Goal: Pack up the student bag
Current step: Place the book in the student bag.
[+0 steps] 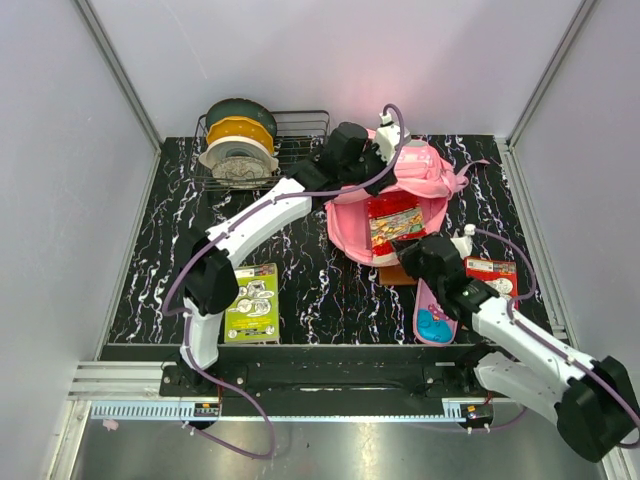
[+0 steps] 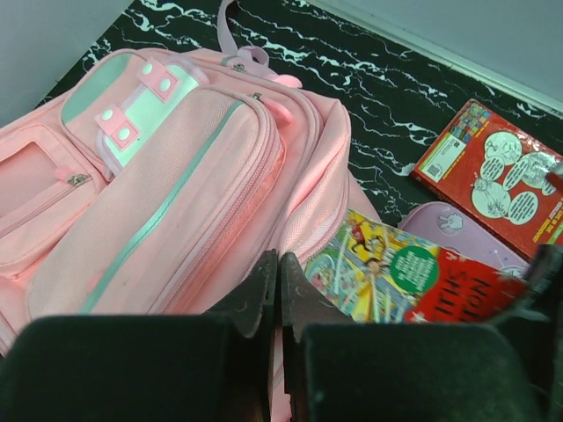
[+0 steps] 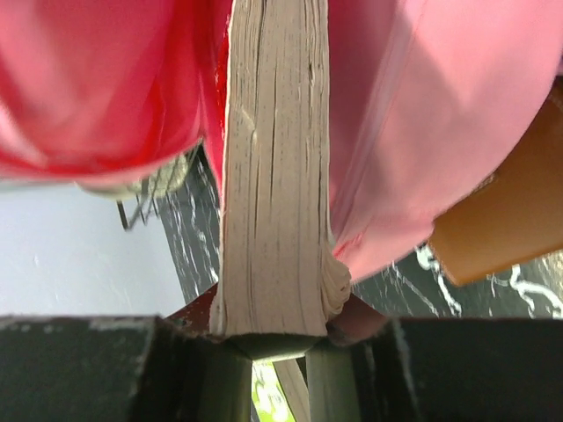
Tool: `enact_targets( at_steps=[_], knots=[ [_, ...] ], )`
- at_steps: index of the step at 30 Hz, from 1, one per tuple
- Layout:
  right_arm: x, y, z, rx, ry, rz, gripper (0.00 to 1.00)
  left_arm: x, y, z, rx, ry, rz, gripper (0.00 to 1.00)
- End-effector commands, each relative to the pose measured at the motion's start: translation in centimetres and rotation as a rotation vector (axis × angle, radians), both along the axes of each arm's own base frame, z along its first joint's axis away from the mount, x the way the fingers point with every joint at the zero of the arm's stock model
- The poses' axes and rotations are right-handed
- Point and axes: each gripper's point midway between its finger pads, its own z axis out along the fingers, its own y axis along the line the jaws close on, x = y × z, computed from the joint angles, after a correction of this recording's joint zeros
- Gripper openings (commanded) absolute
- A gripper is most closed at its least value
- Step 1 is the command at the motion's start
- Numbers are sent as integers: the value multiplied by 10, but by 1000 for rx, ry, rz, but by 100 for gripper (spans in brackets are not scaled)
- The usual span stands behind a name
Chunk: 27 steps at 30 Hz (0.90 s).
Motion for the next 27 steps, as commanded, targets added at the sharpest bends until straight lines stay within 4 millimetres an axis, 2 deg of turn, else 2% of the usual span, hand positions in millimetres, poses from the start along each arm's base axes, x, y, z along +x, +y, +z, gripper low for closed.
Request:
enact_targets(
  at_steps=[1,3,4,5,6,7,8,9,10,11,12,13,14,15,16,17,18,19,23,27],
  knots=[
    [49,-7,41,236,-162,-146,0,-9,6,110,-221,-168,27,0],
    [63,-5,53,292,-230,-140,0,-9,6,113,-227,-167,33,0],
    [71,-3,43,281,-220,-141,0,-10,6,116,-232,-170,31,0],
    [80,0,55,295,-253,-137,0,-10,6,117,-234,-170,37,0],
    [89,2,45,279,-245,-139,0,-10,6,119,-240,-170,38,0],
    [96,4,47,282,-265,-134,0,-11,6,120,-243,-168,37,0],
    [104,7,60,322,-298,-131,0,-11,6,121,-244,-169,35,0],
    [113,10,46,314,-277,-132,0,-12,5,122,-246,-169,34,0],
    [119,13,45,325,-286,-131,0,-13,5,123,-246,-168,32,0],
    [126,13,55,363,-323,-143,0,-13,5,124,-246,-168,32,0],
    [134,16,39,357,-300,-155,0,-13,5,124,-246,-169,35,0],
    [140,17,38,364,-311,-159,0,-14,5,124,-243,-166,35,0],
    [148,23,55,369,-369,-130,0,-14,5,124,-241,-168,44,0],
    [158,27,42,348,-350,-131,0,-13,9,128,-220,-213,63,0],
    [163,31,37,355,-339,-125,0,-13,10,131,-209,-231,72,0],
    [169,33,42,414,-353,-137,0,-12,12,130,-190,-244,78,0],
    [175,33,24,414,-339,-154,0,-12,14,134,-187,-257,80,0],
    [178,30,20,430,-342,-170,0,-12,16,140,-196,-260,81,0],
    [193,11,10,416,-343,-261,0,-17,17,136,-176,-236,51,0],
    [204,-6,11,370,-333,-369,0,-23,13,132,-201,-201,32,0]
  ],
)
